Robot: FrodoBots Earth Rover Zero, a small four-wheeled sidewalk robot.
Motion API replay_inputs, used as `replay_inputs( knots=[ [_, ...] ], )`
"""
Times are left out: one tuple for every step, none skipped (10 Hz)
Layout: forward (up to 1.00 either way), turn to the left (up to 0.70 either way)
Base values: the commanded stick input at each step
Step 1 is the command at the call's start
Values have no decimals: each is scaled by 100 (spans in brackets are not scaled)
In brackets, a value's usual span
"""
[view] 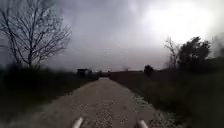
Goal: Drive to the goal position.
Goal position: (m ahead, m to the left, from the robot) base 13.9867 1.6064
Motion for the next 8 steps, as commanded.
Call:
replay_inputs(
  knots=[
    [70, 0],
    [70, 0],
    [70, 0],
    [70, 0],
    [70, 0],
    [70, 0],
    [70, 0],
    [70, 0]
  ],
)
